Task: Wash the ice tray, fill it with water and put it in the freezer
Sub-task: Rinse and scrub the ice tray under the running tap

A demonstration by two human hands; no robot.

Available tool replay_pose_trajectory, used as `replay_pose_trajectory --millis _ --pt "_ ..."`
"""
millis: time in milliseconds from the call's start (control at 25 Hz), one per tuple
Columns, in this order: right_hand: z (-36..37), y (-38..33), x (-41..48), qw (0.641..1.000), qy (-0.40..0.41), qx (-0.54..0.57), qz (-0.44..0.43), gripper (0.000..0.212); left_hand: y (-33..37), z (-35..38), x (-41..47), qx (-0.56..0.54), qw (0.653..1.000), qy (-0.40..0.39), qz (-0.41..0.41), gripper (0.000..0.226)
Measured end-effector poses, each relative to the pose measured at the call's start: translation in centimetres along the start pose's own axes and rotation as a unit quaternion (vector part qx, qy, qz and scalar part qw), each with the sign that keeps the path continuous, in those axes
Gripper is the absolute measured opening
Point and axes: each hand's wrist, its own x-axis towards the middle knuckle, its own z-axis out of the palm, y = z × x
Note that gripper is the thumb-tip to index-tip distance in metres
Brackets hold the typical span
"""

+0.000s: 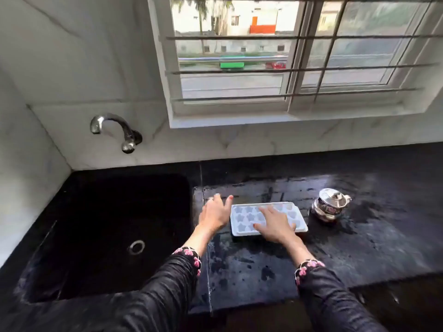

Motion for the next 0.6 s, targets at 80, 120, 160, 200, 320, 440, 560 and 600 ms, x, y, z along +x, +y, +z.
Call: replay_pose_trajectory --millis 80,120,160,200,320,440,560,600 --pt "1.7 0.2 0.2 0.999 -0.016 0.009 0.032 0.060 -0.7 2.0 1.5 -0.022 0.998 -0.047 -0.047 0.062" --pt "2.8 0.3 0.1 0.999 -0.007 0.017 0.042 0.057 -1.4 3.2 2.4 -0.042 0.994 -0.068 -0.072 0.063" --pt "3.6 0.3 -0.3 0.999 0.002 0.012 0.049 0.054 -2.0 4.1 2.9 -0.062 0.989 -0.092 -0.094 0.064" --pt "4.1 0.3 -0.3 0.998 0.012 0.019 0.051 0.053 -2.4 4.9 3.4 -0.084 0.985 -0.110 -0.107 0.063" --pt "4.9 -0.1 -0.3 0.999 0.009 0.034 0.040 0.059 -3.0 5.9 4.3 -0.217 0.958 -0.129 -0.138 0.038" --pt "5.9 -1.9 -1.2 0.999 0.021 0.031 -0.001 0.065 -4.0 5.4 4.3 -0.281 0.936 -0.146 -0.155 0.033" --pt "6.4 -5.5 -1.3 0.998 0.045 0.049 -0.024 0.060 -6.3 3.2 4.7 -0.296 0.938 -0.086 -0.160 0.025" --pt "6.6 -7.1 -1.2 0.997 0.048 0.047 -0.037 0.058 -7.4 2.1 5.0 -0.311 0.934 -0.060 -0.163 0.024"
